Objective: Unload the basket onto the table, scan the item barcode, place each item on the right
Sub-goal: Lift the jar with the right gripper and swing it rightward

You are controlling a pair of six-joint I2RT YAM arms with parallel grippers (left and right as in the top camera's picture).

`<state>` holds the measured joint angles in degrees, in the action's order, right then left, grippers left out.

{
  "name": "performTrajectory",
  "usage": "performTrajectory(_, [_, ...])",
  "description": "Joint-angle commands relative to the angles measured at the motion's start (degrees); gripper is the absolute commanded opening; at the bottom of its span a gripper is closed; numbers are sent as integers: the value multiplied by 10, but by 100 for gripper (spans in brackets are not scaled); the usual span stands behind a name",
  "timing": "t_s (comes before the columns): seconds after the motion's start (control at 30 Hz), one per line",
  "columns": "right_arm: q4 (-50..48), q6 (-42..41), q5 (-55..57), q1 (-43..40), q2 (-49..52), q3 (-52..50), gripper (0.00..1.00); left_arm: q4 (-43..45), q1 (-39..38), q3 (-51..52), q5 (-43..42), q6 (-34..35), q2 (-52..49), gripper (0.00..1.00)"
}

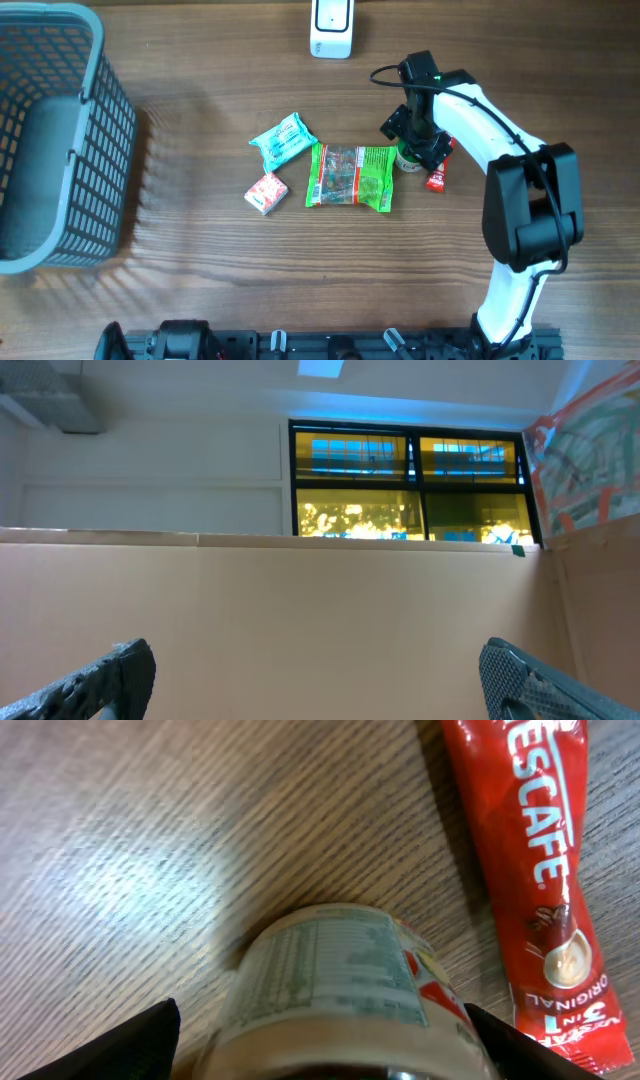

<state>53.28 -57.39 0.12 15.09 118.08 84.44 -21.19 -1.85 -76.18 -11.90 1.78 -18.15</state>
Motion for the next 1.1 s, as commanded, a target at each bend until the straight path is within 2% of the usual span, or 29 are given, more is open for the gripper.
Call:
performTrajectory(0.0, [3,-18,-3,4,46,-6,86,0,3,1,-7,4,-2,100])
performTrajectory(0.07, [3,-26,-10,4,65,-6,80,0,3,1,-7,4,-2,100])
performTrajectory(0.1, [2,-23,-10,3,71,-6,72,0,3,1,-7,4,-2,100])
performTrajectory(0.13, [0,-15,-10,1,70,-5,68,0,3,1,-7,4,-2,100])
performTrajectory(0.27, [1,33,-38,-16,69,12,64,0,3,1,-7,3,-2,100])
performTrajectory(0.37, [16,92,-112,-41,66,42,64,0,3,1,-7,3,-2,100])
performTrajectory(0.47, [108,113,-119,-65,58,109,61,2,3,1,-7,3,-2,100])
performTrajectory(0.67, [309,169,-150,-75,4,259,61,7,3,1,-7,3,-2,100])
performTrajectory(0.8, [381,185,-189,-75,-64,278,61,41,3,1,15,3,-2,100])
performTrajectory(0.93, [389,213,-216,-75,-172,278,62,27,3,2,40,-2,18,100])
performTrajectory(1.07, [389,207,-216,-75,-266,278,62,44,4,36,42,-16,107,100])
